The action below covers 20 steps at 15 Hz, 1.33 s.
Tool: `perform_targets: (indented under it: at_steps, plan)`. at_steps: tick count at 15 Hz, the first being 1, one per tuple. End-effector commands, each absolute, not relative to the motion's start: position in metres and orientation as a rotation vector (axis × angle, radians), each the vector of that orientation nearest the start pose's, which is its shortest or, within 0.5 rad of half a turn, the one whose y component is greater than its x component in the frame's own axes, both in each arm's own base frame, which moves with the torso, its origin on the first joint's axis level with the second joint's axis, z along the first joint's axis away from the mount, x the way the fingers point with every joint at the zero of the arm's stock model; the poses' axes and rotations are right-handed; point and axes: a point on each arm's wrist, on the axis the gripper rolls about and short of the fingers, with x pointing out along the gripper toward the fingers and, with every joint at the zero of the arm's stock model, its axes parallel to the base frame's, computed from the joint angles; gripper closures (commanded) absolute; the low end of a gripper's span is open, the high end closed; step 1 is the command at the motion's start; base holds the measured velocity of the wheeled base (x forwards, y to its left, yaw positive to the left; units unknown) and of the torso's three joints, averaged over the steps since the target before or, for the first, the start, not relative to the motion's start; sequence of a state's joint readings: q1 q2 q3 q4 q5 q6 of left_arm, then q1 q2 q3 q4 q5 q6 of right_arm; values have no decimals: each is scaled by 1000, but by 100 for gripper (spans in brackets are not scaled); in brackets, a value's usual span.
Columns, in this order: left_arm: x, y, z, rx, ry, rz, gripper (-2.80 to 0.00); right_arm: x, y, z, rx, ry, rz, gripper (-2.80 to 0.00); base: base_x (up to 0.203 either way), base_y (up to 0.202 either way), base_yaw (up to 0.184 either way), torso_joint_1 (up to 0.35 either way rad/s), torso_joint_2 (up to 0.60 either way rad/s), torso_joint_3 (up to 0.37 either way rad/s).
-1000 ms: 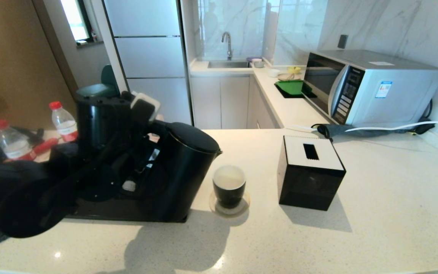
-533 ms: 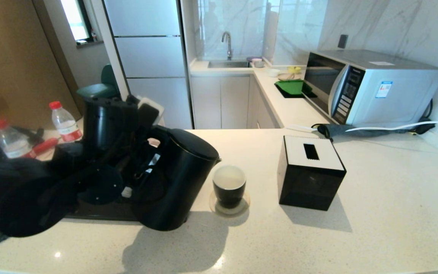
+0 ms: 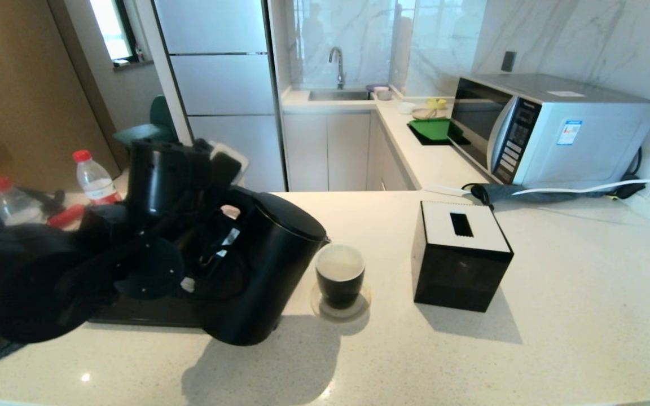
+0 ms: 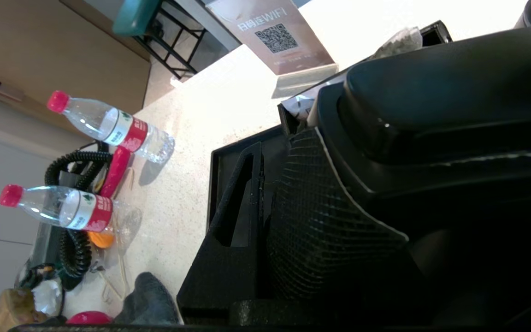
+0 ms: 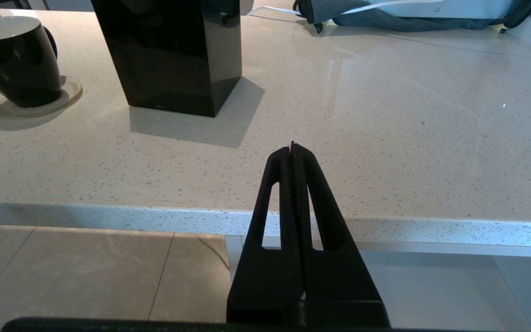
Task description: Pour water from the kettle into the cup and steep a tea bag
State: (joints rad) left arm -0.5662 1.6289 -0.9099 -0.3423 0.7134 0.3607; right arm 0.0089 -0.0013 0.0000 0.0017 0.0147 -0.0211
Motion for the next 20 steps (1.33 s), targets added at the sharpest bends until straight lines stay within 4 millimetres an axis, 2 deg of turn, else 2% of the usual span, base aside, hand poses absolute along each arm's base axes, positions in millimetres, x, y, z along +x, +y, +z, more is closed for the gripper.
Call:
perform_targets:
  at_steps: [1,20]
  plan:
    - [252,-142,208,593,320,94,0,-23,0,75,-21,1,25,0,0,0,0,0,0,0]
    - [264,-149,212,681,357,79,0,-23,0,75,-22,1,25,0,0,0,0,0,0,0]
